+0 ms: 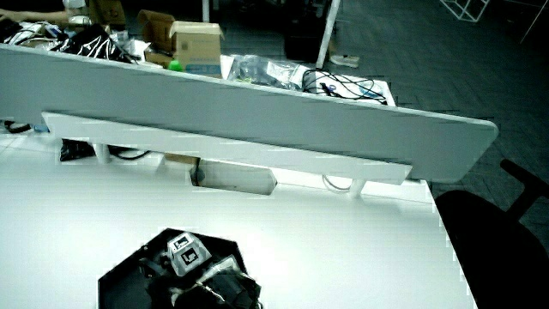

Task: Place black tape into plate

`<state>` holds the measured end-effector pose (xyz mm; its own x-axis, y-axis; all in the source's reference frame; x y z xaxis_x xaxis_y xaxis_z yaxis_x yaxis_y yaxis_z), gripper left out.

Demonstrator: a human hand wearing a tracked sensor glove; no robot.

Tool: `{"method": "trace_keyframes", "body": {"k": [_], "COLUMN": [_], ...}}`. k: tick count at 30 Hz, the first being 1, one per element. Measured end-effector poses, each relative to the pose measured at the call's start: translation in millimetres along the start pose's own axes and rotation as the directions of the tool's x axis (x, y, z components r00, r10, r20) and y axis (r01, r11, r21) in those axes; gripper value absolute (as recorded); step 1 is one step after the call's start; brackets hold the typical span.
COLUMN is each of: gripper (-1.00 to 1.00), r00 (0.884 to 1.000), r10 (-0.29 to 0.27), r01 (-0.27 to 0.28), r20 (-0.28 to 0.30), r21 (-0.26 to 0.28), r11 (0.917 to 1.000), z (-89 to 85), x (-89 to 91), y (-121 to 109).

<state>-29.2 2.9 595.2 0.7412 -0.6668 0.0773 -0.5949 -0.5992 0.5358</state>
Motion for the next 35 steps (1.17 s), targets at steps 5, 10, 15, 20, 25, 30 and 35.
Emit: {"method": "trace_keyframes", "body": {"k": [5,10,15,20,25,30,35], "gripper": [0.00,0.00,0.00,0.00,0.00,-0.56,-1.00], "r00": [0.996,0.991,0.985,0.984,0.988,0.994,0.996], "r10": [-0.049,-0.074,-0.114,-0.127,-0.103,-0.097,-0.093], "r01": [0.055,0.089,0.132,0.147,0.128,0.109,0.092], "r20": [0.076,0.114,0.131,0.128,0.114,0.060,0.002], "r21": [-0.073,-0.128,-0.143,-0.160,-0.242,-0.260,-0.140], "r11": [0.9958,0.9879,0.9808,0.9761,0.9618,0.9594,0.9859], "z": [-16.3,-24.5,-25.7,-26.0,-27.4,-39.3,-45.2], "x": [7.6,16.5,24.2,31.5,34.3,41.2,42.6], "y": [10,15,17,14,17,13,-8]}}
